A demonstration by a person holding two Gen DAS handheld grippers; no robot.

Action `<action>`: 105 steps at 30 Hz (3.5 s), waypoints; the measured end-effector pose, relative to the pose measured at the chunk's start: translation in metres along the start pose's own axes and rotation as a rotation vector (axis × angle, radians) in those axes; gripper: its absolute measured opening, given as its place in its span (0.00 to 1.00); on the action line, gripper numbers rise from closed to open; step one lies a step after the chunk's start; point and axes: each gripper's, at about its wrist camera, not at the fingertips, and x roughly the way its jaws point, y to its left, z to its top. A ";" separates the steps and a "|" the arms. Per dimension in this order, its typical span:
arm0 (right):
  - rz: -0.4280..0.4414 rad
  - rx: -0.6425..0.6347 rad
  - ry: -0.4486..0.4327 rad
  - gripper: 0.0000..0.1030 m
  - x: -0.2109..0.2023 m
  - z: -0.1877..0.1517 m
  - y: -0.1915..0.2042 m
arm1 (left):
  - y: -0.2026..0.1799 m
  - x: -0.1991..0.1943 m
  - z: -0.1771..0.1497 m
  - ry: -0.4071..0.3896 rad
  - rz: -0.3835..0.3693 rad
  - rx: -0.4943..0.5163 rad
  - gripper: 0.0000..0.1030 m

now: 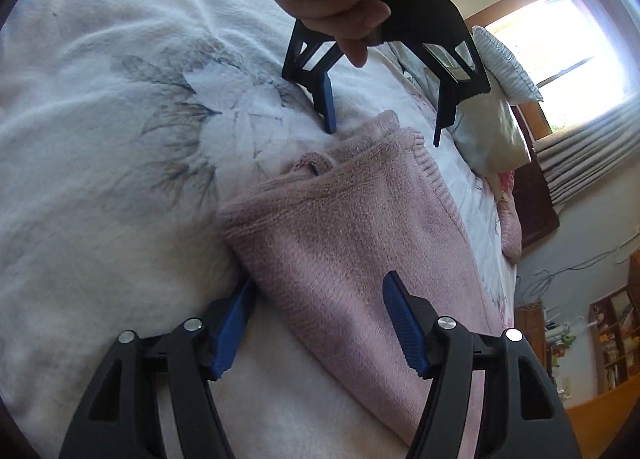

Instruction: Fold small clothes

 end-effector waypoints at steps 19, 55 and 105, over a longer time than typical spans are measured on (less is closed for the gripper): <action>0.062 0.174 -0.023 0.19 0.011 0.023 -0.026 | -0.021 0.021 0.015 0.037 0.116 0.051 0.26; 0.149 0.569 -0.170 0.12 -0.058 0.001 -0.155 | -0.193 0.005 -0.006 0.005 0.244 0.238 0.22; 0.151 1.044 -0.195 0.12 -0.073 -0.197 -0.269 | -0.356 0.186 -0.059 0.063 0.580 0.397 0.22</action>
